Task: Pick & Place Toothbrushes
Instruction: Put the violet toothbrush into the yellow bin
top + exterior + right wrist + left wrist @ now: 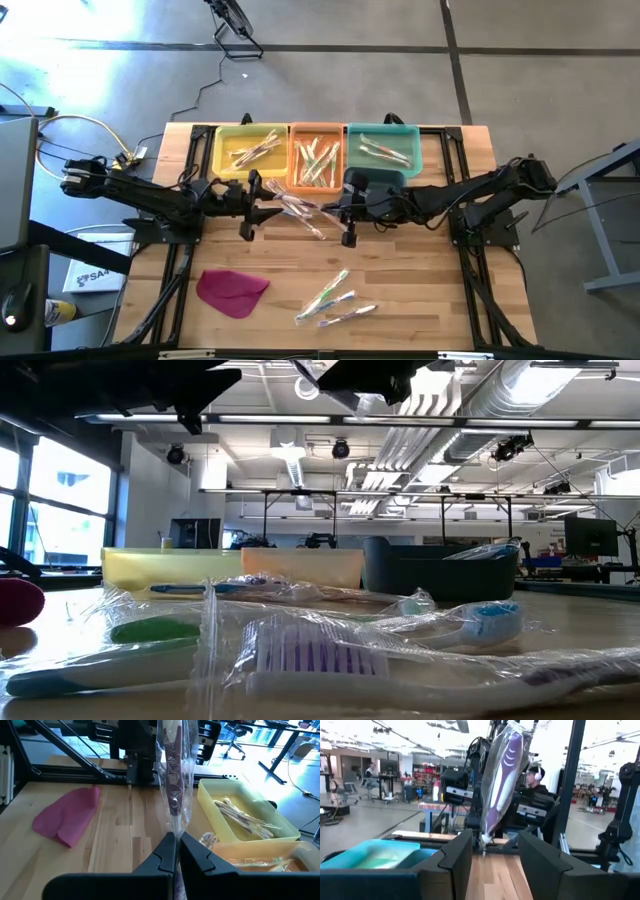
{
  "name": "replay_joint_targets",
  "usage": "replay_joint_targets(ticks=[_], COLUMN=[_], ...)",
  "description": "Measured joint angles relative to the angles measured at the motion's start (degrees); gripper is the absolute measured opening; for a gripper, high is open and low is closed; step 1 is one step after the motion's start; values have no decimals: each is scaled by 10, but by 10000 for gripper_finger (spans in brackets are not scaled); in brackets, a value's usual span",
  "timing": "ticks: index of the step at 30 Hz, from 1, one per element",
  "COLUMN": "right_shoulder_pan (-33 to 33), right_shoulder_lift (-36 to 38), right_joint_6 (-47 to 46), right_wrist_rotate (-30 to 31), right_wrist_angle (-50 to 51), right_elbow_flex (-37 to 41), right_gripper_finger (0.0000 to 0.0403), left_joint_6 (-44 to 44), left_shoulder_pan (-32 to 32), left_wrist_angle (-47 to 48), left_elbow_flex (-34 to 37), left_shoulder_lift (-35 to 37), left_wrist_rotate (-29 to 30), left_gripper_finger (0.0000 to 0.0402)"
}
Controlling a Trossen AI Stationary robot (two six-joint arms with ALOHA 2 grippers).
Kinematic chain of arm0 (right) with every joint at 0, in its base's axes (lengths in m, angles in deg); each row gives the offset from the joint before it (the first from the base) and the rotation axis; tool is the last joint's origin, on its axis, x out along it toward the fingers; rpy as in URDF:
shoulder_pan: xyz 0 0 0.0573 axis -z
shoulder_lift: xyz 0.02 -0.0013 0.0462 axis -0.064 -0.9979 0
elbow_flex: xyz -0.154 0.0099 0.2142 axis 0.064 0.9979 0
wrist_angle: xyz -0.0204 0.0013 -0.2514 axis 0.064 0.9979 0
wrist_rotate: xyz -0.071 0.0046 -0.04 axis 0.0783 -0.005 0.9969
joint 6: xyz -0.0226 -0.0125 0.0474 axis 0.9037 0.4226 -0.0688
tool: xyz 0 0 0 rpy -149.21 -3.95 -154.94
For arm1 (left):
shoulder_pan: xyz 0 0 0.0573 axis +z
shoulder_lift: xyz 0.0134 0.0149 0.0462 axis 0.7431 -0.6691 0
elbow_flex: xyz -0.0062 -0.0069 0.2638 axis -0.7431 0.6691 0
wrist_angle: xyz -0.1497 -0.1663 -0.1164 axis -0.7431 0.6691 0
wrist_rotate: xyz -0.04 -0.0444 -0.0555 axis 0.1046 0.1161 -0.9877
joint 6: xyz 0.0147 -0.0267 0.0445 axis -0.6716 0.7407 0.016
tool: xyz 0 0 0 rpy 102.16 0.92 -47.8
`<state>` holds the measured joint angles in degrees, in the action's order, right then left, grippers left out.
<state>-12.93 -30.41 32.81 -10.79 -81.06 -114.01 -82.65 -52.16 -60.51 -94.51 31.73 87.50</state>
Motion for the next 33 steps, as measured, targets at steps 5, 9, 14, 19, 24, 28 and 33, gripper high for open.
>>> replay_joint_targets(ticks=[5,9,14,19,24,28,33], right_shoulder_pan=[0,0,0,0,0,0,0], right_shoulder_lift=[0,0,0,0,0,0,0], right_joint_6=[0,0,0,0,0,0,0], right_wrist_rotate=[1,1,2,2,2,0,0], right_wrist_angle=[0,0,2,4,4,4,5], right_elbow_flex=[0,0,0,0,0,0,0], right_gripper_finger=[4,4,4,4,4,4,4], left_joint_6=[-17,-53,-82,-84,-84,-84,-84], left_shoulder_pan=[0,0,0,0,0,0,0], left_wrist_angle=[-11,-11,-11,-10,-10,-10,-10], left_elbow_flex=[-22,-54,-84,-97,-104,-108,-108], left_shoulder_lift=[-41,-71,-97,-104,-104,-104,-104], left_wrist_rotate=[-23,-35,-38,-41,-40,-39,-39], left_gripper_finger=[155,155,155,155,155,155,155])
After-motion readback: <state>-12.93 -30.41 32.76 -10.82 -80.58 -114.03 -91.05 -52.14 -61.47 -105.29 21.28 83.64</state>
